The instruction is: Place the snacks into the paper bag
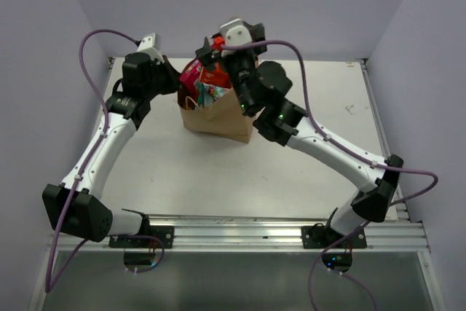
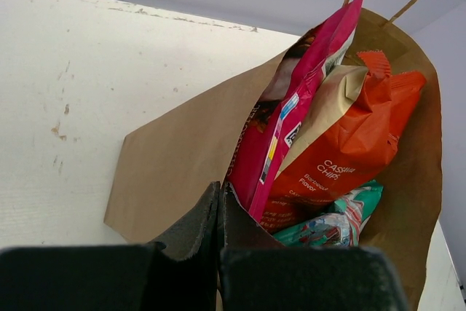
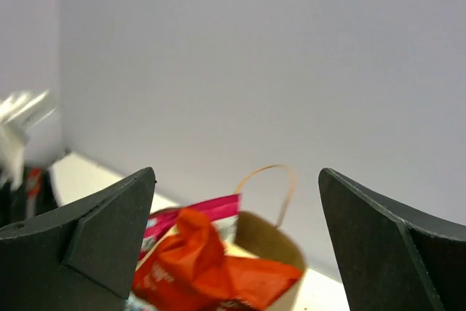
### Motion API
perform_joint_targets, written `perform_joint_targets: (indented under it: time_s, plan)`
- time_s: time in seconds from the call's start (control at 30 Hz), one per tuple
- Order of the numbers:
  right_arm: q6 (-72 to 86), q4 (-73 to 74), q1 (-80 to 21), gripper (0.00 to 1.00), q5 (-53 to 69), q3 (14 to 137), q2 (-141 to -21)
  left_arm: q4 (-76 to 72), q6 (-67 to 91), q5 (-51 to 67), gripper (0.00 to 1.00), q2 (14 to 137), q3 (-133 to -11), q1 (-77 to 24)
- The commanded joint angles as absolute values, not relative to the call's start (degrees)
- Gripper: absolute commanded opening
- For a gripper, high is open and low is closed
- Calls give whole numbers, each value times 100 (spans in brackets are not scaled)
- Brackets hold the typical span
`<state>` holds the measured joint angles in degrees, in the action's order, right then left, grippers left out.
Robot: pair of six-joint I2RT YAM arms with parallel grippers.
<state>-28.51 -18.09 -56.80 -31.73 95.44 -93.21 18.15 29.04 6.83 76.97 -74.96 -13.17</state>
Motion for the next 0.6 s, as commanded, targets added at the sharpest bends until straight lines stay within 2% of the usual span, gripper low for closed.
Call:
perform_joint_targets:
  time_s: [0.0,0.07,0.1,0.13,0.2,0.57]
  plan:
    - [-2857,-1267,-5432,99,-4156,10020,-8974,1222,3041,703,0,7497,-7444,-1310]
    - [-2462,-1047,-5204,93,-4244,9941,-9035,1195,3059,738,0,7523,-7444,-1318]
    - [-2322,-915,-5151,89,-4376,9906,-9044,1187,3067,747,0,7550,-7444,-1318]
    - [-2016,-836,-5029,79,-4403,9818,-9053,1187,3067,747,0,7550,-7436,-1310]
    - [-1680,-608,-4905,72,-4412,9721,-9088,1169,3067,730,0,7567,-7427,-1310]
    - [-203,-158,-4605,68,-4236,9659,-9694,1160,3059,747,0,7550,-7365,-1318]
